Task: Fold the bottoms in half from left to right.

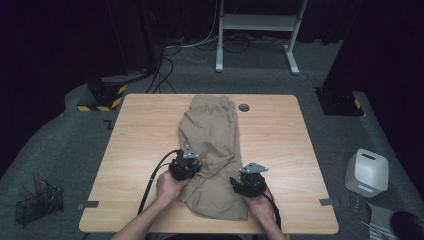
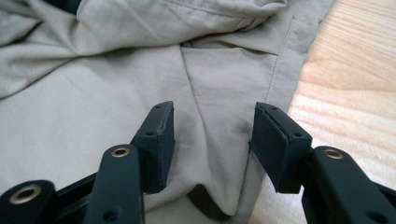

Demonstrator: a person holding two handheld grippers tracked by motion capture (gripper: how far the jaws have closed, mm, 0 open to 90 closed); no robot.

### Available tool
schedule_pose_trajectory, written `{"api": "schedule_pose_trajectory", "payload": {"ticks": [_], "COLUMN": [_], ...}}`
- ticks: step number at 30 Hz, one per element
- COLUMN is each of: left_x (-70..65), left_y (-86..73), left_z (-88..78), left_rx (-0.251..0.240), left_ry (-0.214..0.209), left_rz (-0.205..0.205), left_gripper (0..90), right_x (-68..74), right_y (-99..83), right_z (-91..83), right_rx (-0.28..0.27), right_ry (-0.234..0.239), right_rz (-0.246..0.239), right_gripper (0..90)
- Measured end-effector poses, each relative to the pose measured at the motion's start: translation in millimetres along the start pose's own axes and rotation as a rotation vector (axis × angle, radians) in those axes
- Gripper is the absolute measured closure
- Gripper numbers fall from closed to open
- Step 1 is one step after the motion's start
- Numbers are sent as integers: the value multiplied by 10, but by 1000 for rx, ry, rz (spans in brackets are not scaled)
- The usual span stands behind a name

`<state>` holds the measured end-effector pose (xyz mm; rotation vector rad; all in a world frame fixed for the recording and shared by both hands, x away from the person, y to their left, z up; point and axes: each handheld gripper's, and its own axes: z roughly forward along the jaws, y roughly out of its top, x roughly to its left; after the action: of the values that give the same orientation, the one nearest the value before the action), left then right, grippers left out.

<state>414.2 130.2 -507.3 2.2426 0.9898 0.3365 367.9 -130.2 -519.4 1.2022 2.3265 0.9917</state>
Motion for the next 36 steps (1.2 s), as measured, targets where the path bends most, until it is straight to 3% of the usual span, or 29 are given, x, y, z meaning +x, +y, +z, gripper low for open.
{"api": "schedule_pose_trajectory", "payload": {"ticks": [4,8,10,13,15,16,18,20,23,27,30,36], "left_x": [162,342,372,216,-24,-136,-317,-471,-517,-553,-548,-396], "left_y": [119,216,259,341,385,392,386,335,228,124,118,53], "left_z": [85,121,52,-233,-456,-514,-534,-420,-219,-212,-337,-560], "left_rx": [14,41,27,-68,-142,-157,-145,-92,-21,-33,-68,-125], "left_ry": [49,70,77,48,10,-20,-56,-87,-109,-138,-97,-8], "left_rz": [-11,-48,-59,-32,22,49,104,129,115,97,110,73], "left_gripper": [882,883,883,883,881,881,875,842,800,755,657,530], "right_x": [33,-22,-29,-23,-16,-15,-9,-3,-13,-34,-59,-44], "right_y": [104,276,349,378,368,365,367,368,343,238,167,136], "right_z": [127,303,369,400,400,400,399,390,343,195,71,-43], "right_rx": [-2,-1,5,4,-3,-6,-3,3,11,-3,-14,-42], "right_ry": [-18,-31,-35,-39,-42,-45,-47,-40,-17,-7,-9,-5], "right_rz": [-35,-20,-17,-13,-6,-6,-3,-1,13,28,32,25], "right_gripper": [501,501,500,499,500,500,499,492,482,481,481,484]}}
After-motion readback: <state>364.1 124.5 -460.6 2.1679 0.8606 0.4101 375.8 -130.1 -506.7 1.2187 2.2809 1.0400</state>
